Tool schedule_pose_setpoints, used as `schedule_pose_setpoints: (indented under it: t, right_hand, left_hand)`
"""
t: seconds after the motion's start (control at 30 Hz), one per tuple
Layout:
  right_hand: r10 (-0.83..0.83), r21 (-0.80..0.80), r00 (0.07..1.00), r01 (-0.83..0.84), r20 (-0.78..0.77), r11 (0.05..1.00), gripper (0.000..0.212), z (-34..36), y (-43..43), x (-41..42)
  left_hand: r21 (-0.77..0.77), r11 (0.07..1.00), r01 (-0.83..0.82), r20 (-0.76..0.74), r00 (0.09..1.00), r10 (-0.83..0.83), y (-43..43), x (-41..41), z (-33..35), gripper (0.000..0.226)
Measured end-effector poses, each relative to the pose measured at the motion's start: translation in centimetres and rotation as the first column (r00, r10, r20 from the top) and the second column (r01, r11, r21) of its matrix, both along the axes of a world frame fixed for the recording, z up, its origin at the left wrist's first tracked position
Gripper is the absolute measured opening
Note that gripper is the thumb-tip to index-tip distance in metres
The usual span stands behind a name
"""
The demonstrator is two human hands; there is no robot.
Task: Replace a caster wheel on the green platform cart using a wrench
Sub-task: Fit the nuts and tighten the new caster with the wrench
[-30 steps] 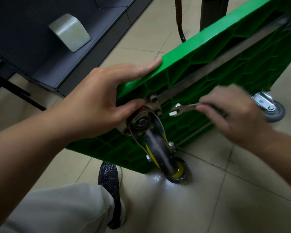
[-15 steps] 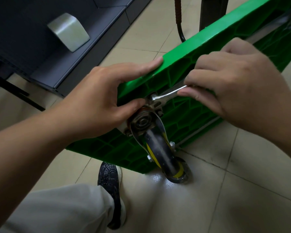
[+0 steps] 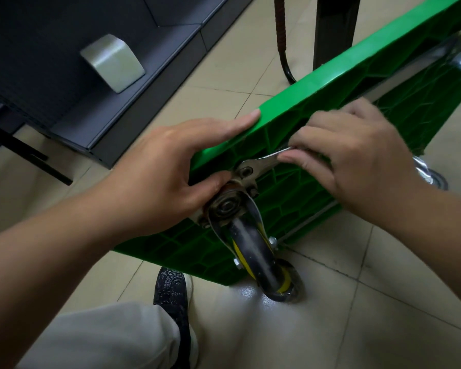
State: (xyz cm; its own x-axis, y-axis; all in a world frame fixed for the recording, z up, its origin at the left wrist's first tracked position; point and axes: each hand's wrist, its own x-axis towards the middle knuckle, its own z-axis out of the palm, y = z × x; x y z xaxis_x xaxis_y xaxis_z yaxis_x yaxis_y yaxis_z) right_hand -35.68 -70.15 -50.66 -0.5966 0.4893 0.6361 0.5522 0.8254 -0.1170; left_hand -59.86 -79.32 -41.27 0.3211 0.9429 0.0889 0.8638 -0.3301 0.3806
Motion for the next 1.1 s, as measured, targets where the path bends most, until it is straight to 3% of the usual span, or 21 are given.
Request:
schedule_pose_setpoints:
  t: [0.1, 0.23, 0.4, 0.53, 0.7, 0.8, 0.93, 1.03, 1.1]
  right_hand:
    - [-0.017, -0.209, 0.989, -0.014, -0.144, 0.978, 0.039, -2.4, -0.7, -0.9]
    - [-0.078, -0.514, 0.943, -0.106, -0.324, 0.851, 0.041, -4.8, -2.1, -2.4]
    - [-0.178, -0.717, 0.843, -0.299, -0.508, 0.629, 0.036, -6.8, -5.0, -4.9]
    - [-0.206, -0.755, 0.785, -0.430, -0.583, 0.496, 0.038, -7.6, -5.9, -6.2]
    - [-0.210, -0.691, 0.763, -0.385, -0.611, 0.613, 0.024, -8.2, -5.6, -4.1]
    - [-0.144, -0.637, 0.853, -0.252, -0.502, 0.729, 0.020, -8.3, -4.6, -0.9]
    - [0.008, -0.237, 0.976, -0.061, -0.217, 0.970, 0.032, -4.9, -1.1, 3.2]
    - [0.046, 0.084, 0.999, -0.043, -0.028, 0.996, 0.035, -0.6, 1.0, 4.1]
    - [0.057, 0.179, 0.996, -0.067, 0.062, 0.982, 0.038, 1.5, 1.4, 3.8]
  left_hand:
    - [-0.005, 1.000, 0.001, 0.010, 1.000, -0.001, 0.0, 0.0, 0.0, 0.073]
    - [-0.023, 1.000, 0.000, 0.017, 1.000, 0.001, 0.1, -0.1, 0.0, 0.075]
    - [-0.025, 1.000, 0.000, 0.022, 1.000, 0.001, 0.1, -0.1, 0.0, 0.074]
    - [-0.025, 1.000, -0.004, 0.021, 1.000, 0.004, 0.0, -0.1, 0.0, 0.076]
    - [-0.034, 0.999, -0.023, 0.027, 0.999, 0.024, 0.0, -0.1, 0.0, 0.075]
    - [-0.035, 0.999, -0.024, 0.026, 0.999, 0.025, 0.0, -0.1, 0.0, 0.074]
    - [-0.026, 0.999, -0.032, 0.016, 0.999, 0.032, -0.1, -0.1, 0.1, 0.074]
    - [-0.034, 0.999, -0.038, 0.025, 0.999, 0.039, -0.1, -0.1, 0.0, 0.074]
    - [-0.037, 0.999, -0.035, 0.031, 0.999, 0.036, 0.0, -0.1, 0.0, 0.073]
